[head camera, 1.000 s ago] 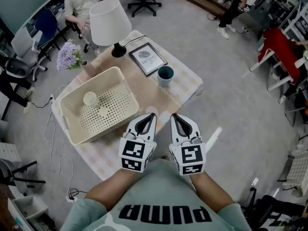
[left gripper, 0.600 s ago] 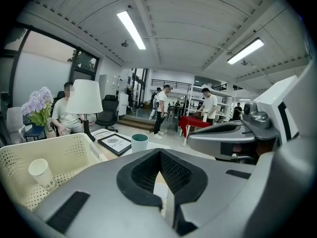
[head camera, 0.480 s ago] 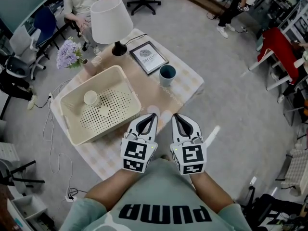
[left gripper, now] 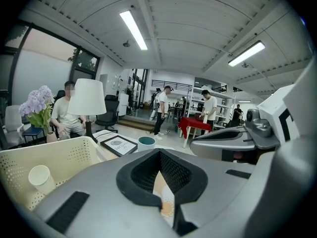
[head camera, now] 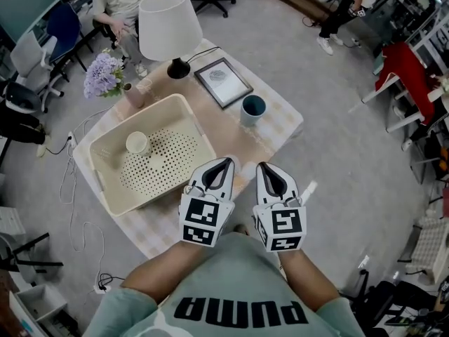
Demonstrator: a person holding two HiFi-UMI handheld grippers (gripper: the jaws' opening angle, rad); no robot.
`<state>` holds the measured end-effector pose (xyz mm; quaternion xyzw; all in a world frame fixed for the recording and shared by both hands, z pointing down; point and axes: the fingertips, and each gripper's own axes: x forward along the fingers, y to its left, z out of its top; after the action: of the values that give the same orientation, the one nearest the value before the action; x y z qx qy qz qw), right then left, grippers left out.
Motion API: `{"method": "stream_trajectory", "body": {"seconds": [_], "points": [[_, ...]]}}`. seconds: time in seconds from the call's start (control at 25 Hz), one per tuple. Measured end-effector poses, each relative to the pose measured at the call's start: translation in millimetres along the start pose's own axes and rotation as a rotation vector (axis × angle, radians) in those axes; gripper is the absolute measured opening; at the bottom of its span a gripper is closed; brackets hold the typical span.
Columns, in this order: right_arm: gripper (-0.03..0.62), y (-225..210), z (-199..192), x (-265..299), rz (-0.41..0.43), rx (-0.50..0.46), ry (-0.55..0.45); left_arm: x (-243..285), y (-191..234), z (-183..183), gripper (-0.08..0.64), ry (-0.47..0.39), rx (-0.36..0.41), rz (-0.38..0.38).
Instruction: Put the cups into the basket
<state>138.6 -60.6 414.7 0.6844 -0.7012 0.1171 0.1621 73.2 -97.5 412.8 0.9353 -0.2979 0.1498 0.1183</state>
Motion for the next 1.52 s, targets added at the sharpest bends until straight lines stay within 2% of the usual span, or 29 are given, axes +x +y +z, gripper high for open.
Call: {"method": "stream_trajectory", "body": {"seconds": [0.4, 0.64, 0.68, 0.8, 1.0, 1.24, 1.52], "points": [[0.020, -7.2, 7.8, 18.4, -0.052, 0.012, 0.010, 11.6, 12.3, 18.6, 0.002, -0.021, 0.010, -0.054], [0.025, -9.1, 16.2, 37.7, -0.036, -0.010, 0.013, 16.5, 28.4, 24.9, 0.002, -0.027, -0.001, -0.024], [0.037, -11.9, 16.7, 40.5, -0.032, -0.011, 0.014, 18.1, 28.7, 25.6, 0.002, -0.026, -0.003, -0.015], [0.142, -19.3, 18.0, 52.6, -0.014, -0.015, 0.014, 24.4, 33.1, 27.6, 0.002, -0.021, -0.008, 0.019], [0.221, -40.6, 14.4, 76.7, 0.041, -0.040, 0.029, 44.6, 35.8, 30.1, 0.002, -0.006, -0.031, 0.101], [0.285, -68.7, 7.9, 114.2, 0.129, -0.082, 0.069, 79.1, 35.3, 32.4, 0.002, 0.024, -0.047, 0.194], [0.337, -81.6, 0.9, 161.0, 0.248, -0.127, 0.122, 109.8, 49.5, 29.3, 0.002, 0.074, -0.075, 0.300]]}}
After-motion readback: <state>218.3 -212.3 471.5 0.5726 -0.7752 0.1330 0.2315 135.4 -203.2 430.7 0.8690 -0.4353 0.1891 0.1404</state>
